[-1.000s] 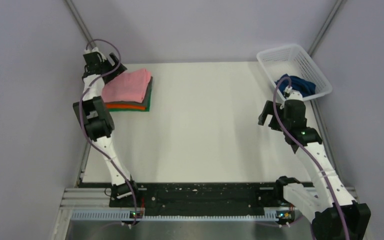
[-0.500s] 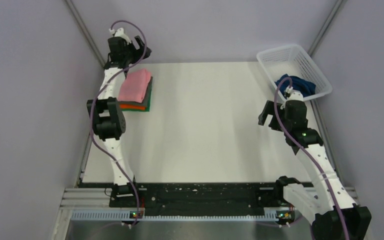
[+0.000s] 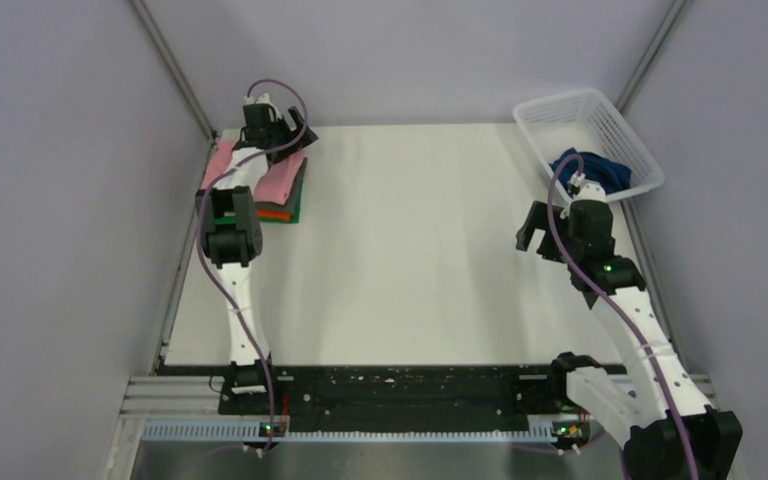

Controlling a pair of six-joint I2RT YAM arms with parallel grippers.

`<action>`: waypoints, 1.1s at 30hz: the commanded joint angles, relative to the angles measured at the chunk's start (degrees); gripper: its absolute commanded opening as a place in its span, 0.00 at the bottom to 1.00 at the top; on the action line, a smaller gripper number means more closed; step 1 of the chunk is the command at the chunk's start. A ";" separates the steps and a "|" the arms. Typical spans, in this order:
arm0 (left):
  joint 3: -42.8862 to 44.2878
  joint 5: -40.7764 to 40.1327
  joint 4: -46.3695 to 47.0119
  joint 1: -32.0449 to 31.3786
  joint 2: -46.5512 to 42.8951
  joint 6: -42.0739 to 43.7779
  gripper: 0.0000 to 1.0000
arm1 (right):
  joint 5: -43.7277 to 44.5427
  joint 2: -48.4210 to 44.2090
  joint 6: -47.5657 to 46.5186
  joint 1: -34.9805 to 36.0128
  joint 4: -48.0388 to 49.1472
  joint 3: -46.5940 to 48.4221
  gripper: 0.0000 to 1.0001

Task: Fold and stack the t-shirts
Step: Smooth out wrinkles on the folded tshirt

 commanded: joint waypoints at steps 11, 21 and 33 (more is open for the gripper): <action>-0.04 -6.28 -5.85 -3.07 -9.87 4.03 0.99 | -0.51 -0.97 -0.86 -0.31 1.06 0.31 0.99; -17.41 -3.54 -8.17 -3.07 -30.60 6.90 0.99 | -2.09 -1.46 -0.68 -0.27 1.32 -0.05 0.99; -44.16 -5.44 5.59 -3.33 -41.76 2.78 0.99 | -4.15 -2.57 -0.84 -0.30 1.33 -0.63 0.99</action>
